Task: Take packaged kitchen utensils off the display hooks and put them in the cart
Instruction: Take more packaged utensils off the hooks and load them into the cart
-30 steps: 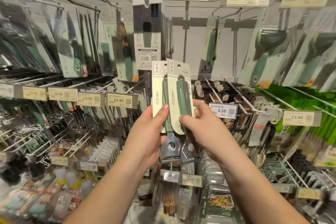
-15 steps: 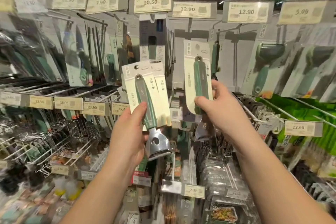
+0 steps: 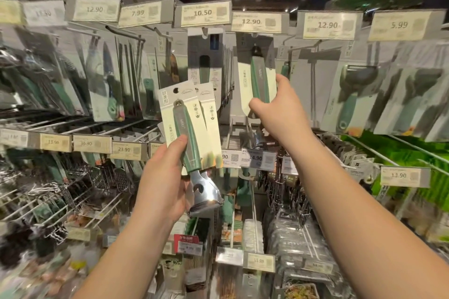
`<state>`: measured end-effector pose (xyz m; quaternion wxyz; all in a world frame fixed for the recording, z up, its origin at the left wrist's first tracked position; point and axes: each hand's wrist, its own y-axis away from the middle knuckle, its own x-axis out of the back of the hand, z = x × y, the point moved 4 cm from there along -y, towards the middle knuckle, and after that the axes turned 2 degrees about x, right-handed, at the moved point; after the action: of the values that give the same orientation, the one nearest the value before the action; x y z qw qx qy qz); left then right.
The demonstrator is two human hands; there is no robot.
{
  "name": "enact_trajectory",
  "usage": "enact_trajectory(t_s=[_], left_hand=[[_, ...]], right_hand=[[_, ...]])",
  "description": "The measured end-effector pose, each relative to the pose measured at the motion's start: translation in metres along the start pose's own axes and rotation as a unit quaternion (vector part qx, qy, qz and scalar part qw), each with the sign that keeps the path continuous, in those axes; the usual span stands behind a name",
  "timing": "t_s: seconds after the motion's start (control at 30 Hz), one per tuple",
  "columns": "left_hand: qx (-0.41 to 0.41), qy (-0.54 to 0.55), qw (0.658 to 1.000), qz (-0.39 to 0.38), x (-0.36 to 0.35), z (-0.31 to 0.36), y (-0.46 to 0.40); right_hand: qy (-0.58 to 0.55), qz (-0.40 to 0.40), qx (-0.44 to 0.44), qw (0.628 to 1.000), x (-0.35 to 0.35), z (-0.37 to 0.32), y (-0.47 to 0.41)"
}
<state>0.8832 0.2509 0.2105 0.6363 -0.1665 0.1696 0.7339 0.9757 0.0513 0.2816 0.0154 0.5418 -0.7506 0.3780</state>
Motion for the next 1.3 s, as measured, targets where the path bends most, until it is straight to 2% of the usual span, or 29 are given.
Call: enact_trajectory(t_s=[0.43,0.63,0.73,0.87,1.3], left_hand=[[0.012,0.017,1.000,-0.005,0.002,0.006,-0.005],[0.007,0.017,1.000,-0.025,-0.003,0.015,-0.007],[0.004,0.007,1.000,-0.029,-0.005,0.020,-0.008],[-0.009,-0.002,1.000,-0.026,-0.003,0.025,-0.012],[-0.023,-0.028,0.999,0.002,0.015,0.028,-0.022]], right_hand=[[0.114,0.020,-0.053,0.992,-0.041,0.037,-0.060],[0.189,-0.020,-0.143,0.971,-0.060,0.053,-0.112],[0.152,-0.011,-0.170,0.974,-0.071,0.064,-0.133],[0.127,0.003,-0.157,0.979,-0.082,0.073,-0.151],[0.131,0.033,-0.160,0.978,-0.095,0.087,-0.178]])
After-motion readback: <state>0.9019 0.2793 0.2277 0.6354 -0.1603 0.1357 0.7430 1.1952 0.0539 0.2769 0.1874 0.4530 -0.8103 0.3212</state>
